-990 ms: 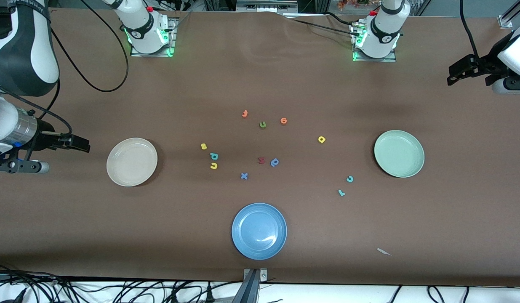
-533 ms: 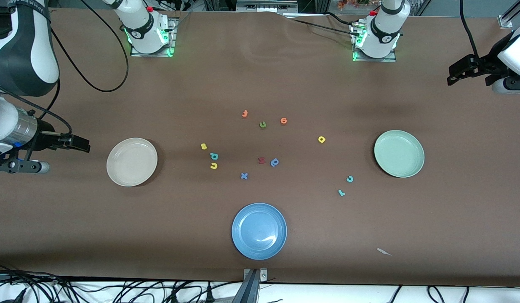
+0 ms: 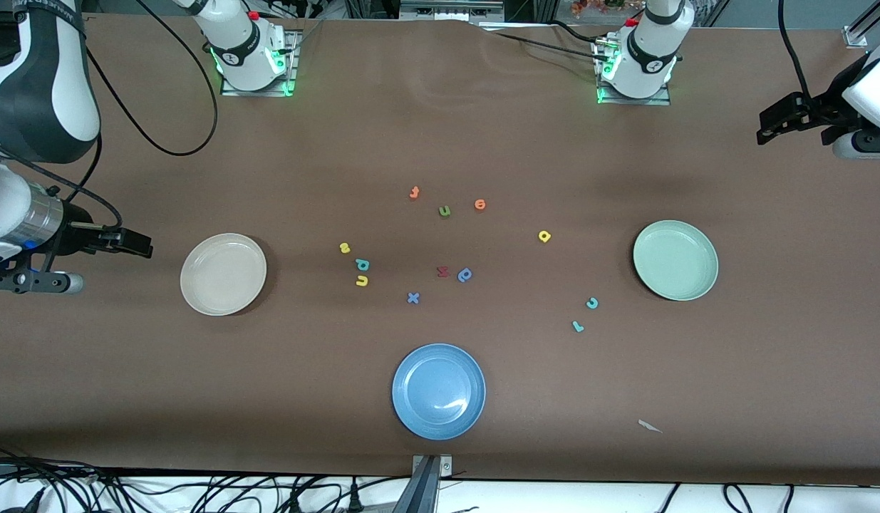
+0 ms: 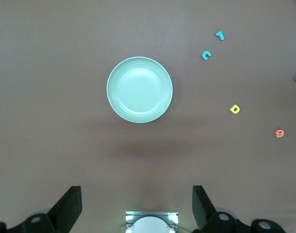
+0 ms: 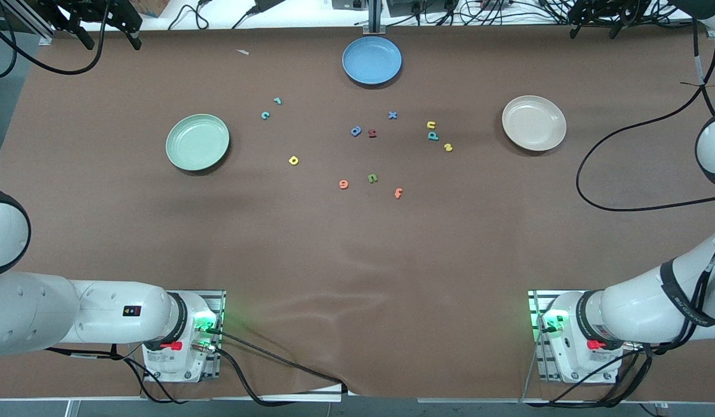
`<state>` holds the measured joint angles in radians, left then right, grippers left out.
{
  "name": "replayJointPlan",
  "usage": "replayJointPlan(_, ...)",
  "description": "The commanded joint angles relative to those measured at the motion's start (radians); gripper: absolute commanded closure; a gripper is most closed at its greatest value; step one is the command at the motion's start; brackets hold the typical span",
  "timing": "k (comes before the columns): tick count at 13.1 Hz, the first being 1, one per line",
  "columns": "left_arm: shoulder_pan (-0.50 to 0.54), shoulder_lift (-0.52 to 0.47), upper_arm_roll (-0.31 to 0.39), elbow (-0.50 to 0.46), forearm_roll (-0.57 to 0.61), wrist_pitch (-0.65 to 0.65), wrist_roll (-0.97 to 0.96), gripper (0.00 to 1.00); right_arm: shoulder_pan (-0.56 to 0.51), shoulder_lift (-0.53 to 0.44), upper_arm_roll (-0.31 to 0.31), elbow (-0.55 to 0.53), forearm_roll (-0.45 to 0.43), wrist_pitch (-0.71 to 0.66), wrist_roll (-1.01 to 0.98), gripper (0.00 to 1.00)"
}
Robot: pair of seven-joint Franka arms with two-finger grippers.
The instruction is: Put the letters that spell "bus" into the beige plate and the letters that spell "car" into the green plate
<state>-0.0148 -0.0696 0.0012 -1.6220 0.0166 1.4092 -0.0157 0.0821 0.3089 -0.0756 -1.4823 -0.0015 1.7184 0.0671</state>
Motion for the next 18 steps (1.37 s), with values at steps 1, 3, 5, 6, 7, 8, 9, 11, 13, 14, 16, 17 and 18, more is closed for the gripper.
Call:
replayJointPlan(1, 0.010, 0.014, -0.004, 0.034, -0.027, -0.024, -0.006, 0.00, -0.007, 0.013, 0.003, 0.030, 0.017, -0.020, 0.002, 0.00)
replayJointPlan(3, 0.010, 0.014, -0.004, 0.034, -0.027, -0.024, -0.006, 0.00, -0.005, 0.013, 0.005, 0.030, 0.015, -0.019, 0.005, 0.00)
replayJointPlan(5, 0.010, 0.014, -0.004, 0.034, -0.027, -0.024, -0.006, 0.00, -0.005, 0.013, 0.005, 0.030, 0.014, -0.019, -0.001, 0.00)
replayJointPlan(6, 0.010, 0.014, -0.004, 0.034, -0.027, -0.024, -0.006, 0.00, -0.005, 0.013, 0.005, 0.030, 0.009, -0.022, -0.006, 0.00)
replayJointPlan(7, 0.010, 0.014, -0.004, 0.034, -0.027, -0.024, -0.006, 0.00, -0.005, 0.013, 0.005, 0.030, 0.006, -0.022, -0.007, 0.00)
replayJointPlan(8, 0.010, 0.014, -0.004, 0.034, -0.027, -0.024, -0.006, 0.00, -0.005, 0.013, 0.005, 0.030, 0.005, -0.022, -0.007, 0.00)
replayJointPlan(9, 0.010, 0.014, -0.004, 0.034, -0.027, -0.024, -0.006, 0.00, -0.005, 0.013, 0.005, 0.030, 0.006, -0.022, -0.007, 0.00)
replayJointPlan(11, 0.010, 0.014, -0.004, 0.034, -0.027, -0.024, -0.006, 0.00, -0.005, 0.013, 0.005, 0.030, 0.006, -0.022, -0.009, 0.00)
replayJointPlan(13, 0.010, 0.014, -0.004, 0.034, -0.027, -0.024, -0.006, 0.00, -0.005, 0.013, 0.005, 0.030, 0.006, -0.022, -0.009, 0.00)
replayJointPlan(14, 0.010, 0.014, -0.004, 0.034, -0.027, -0.024, -0.006, 0.00, -0.005, 0.012, 0.005, 0.030, 0.006, -0.023, -0.007, 0.00)
replayJointPlan(16, 0.010, 0.014, -0.004, 0.034, -0.027, -0.024, -0.006, 0.00, -0.005, 0.012, 0.005, 0.030, 0.009, -0.023, 0.002, 0.00)
replayJointPlan(17, 0.010, 0.014, -0.004, 0.034, -0.027, -0.024, -0.006, 0.00, -0.005, 0.012, 0.005, 0.030, 0.008, -0.023, 0.002, 0.00)
replayJointPlan(18, 0.010, 0.014, -0.004, 0.034, -0.027, -0.024, -0.006, 0.00, -0.005, 0.012, 0.005, 0.030, 0.008, -0.023, 0.002, 0.00)
